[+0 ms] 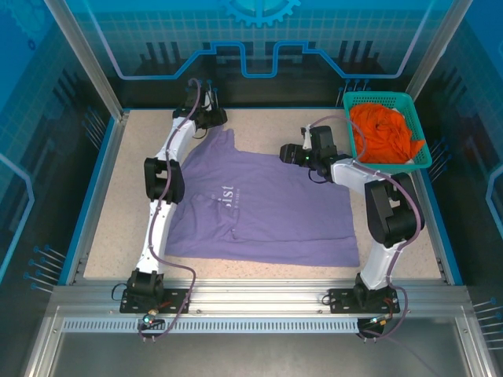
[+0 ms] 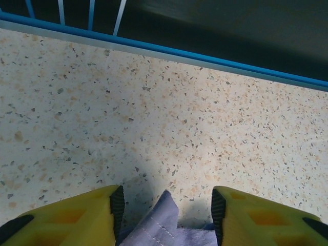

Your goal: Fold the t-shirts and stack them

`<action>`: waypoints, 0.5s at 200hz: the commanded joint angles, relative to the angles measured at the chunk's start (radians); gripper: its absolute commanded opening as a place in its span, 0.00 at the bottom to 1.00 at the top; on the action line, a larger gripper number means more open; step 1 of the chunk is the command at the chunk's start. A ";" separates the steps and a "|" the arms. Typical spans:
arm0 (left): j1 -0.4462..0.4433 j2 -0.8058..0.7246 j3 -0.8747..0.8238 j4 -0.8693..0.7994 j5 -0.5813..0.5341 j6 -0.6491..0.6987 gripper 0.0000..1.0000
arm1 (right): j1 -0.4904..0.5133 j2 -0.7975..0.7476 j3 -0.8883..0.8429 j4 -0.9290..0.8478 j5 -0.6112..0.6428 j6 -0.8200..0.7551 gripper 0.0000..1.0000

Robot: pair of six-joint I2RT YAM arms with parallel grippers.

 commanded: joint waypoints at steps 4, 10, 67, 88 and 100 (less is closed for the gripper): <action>-0.006 0.031 0.032 0.009 0.035 0.027 0.50 | -0.009 0.014 0.014 0.016 -0.017 -0.011 0.76; -0.006 0.031 0.032 0.006 0.038 0.026 0.50 | -0.008 0.014 0.015 0.016 -0.018 -0.010 0.76; -0.008 0.030 0.028 -0.032 0.047 0.015 0.48 | -0.015 0.013 0.012 0.021 -0.031 0.002 0.76; -0.008 0.029 0.026 -0.053 0.039 0.006 0.45 | -0.015 0.011 0.009 0.023 -0.032 0.002 0.76; -0.008 0.027 0.023 -0.061 0.039 0.006 0.44 | -0.016 0.009 0.006 0.024 -0.034 0.004 0.76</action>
